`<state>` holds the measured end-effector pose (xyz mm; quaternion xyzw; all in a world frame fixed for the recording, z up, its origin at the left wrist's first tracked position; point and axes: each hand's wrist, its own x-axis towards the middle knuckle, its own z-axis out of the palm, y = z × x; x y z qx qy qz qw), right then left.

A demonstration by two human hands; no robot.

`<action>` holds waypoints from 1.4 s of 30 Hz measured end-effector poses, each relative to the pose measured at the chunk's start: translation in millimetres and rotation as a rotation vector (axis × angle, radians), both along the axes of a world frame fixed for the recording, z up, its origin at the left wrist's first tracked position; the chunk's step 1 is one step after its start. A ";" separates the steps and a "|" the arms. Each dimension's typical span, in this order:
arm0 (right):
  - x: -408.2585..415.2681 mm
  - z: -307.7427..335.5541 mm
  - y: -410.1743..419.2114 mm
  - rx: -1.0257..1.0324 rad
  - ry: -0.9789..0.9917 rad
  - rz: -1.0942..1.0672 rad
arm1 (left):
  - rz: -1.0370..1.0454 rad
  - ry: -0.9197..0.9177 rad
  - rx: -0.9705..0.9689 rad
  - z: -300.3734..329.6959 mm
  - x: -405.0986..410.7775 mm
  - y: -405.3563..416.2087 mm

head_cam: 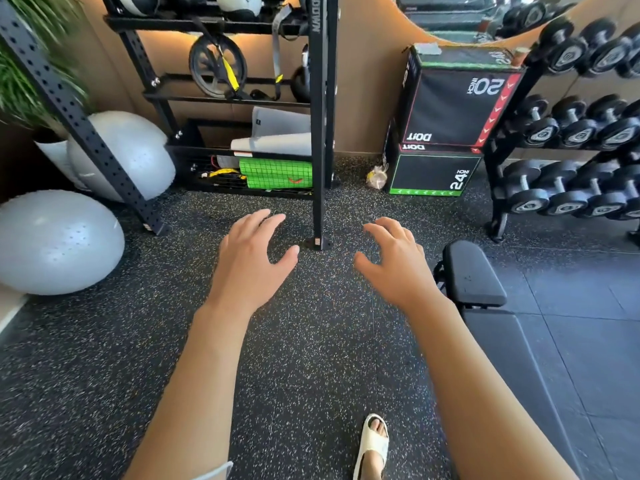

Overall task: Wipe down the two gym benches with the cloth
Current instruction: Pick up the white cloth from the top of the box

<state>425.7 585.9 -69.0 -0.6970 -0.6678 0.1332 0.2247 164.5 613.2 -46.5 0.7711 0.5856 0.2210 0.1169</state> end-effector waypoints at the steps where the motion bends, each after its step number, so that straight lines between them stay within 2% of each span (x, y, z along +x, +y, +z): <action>1: 15.4 1.1 8.6 -0.003 0.002 -0.003 | -0.003 0.008 -0.002 2.8 15.1 8.1; 9: 120.7 4.1 70.6 -0.004 0.047 -0.006 | -0.013 0.033 0.043 23.3 118.6 73.8; 19: 195.6 3.1 132.1 -0.002 0.067 -0.069 | -0.053 0.036 0.021 19.8 192.8 146.8; 27: 220.3 -1.8 211.4 -0.011 0.038 -0.134 | -0.111 0.002 0.000 7.9 217.9 236.4; 42: 220.4 10.5 417.4 -0.002 -0.021 -0.277 | -0.247 -0.012 0.035 15.6 235.1 485.4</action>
